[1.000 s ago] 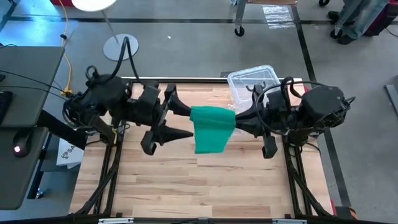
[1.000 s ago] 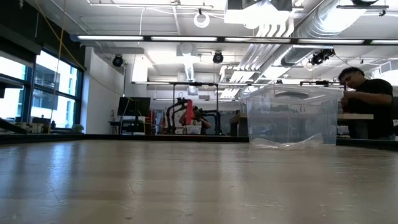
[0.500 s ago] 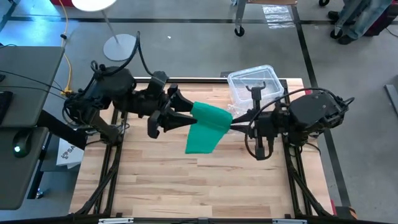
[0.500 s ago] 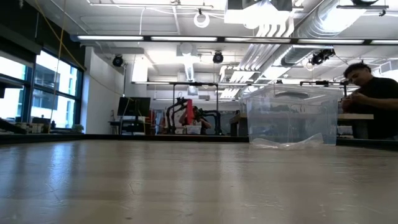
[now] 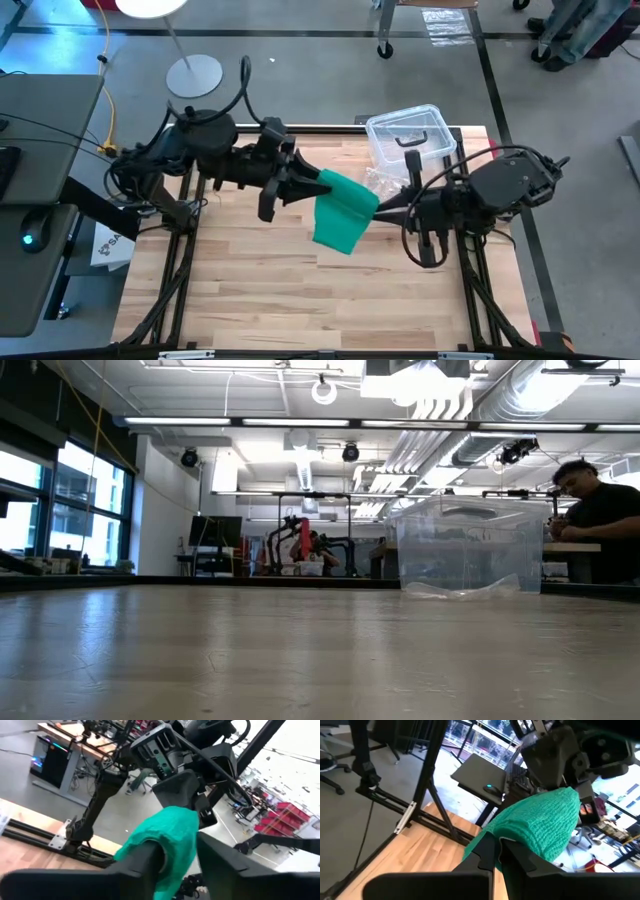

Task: Roll bandage
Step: Roll the green bandage

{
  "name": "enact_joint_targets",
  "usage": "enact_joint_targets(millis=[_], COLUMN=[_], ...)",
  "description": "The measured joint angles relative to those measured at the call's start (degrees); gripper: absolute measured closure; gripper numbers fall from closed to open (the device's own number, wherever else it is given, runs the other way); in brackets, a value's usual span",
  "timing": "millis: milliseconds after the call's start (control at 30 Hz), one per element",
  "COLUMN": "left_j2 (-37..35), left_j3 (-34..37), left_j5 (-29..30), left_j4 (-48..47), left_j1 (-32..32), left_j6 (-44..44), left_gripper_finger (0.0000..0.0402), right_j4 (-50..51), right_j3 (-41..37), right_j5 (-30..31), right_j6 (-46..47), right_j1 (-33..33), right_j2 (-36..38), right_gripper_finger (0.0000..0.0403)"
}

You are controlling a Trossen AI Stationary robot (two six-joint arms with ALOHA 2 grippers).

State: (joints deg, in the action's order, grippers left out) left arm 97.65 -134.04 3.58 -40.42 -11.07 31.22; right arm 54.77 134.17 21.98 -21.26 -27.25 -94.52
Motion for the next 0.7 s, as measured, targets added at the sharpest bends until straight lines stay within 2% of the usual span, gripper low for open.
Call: enact_joint_targets(millis=[133,200,300,433,600,700], left_j2=[0.30,0.28,-0.11,-0.90,-2.26,-3.03], left_j3=[0.00,-0.04,-0.02,0.07,0.11,0.10], left_j5=[-2.07,-2.25,-0.31,3.78,13.58,16.79], left_j4=[-0.09,0.24,0.09,-0.15,-0.52,-0.47], left_j1=[0.22,0.09,-0.65,-2.63,-5.27,-6.46], left_j6=[-2.79,-5.64,-7.60,-12.32,-18.40,-20.49], left_gripper_finger=[0.0366,0.0387,0.0385,0.0392,0.0392,0.0393], right_j4=[0.51,1.03,1.74,2.65,3.00,3.84], right_j3=[0.00,0.00,0.00,-0.02,-0.09,-0.11], right_j5=[-0.39,-0.05,0.57,-2.53,6.11,8.11], right_j6=[2.87,6.54,15.87,19.19,28.35,30.32], right_j1=[-0.06,-0.01,0.02,0.23,0.30,0.29], right_j2=[0.02,0.02,0.02,0.35,1.11,1.95], right_gripper_finger=[0.0396,0.0396,0.0393,0.0381,0.0376,0.0376])
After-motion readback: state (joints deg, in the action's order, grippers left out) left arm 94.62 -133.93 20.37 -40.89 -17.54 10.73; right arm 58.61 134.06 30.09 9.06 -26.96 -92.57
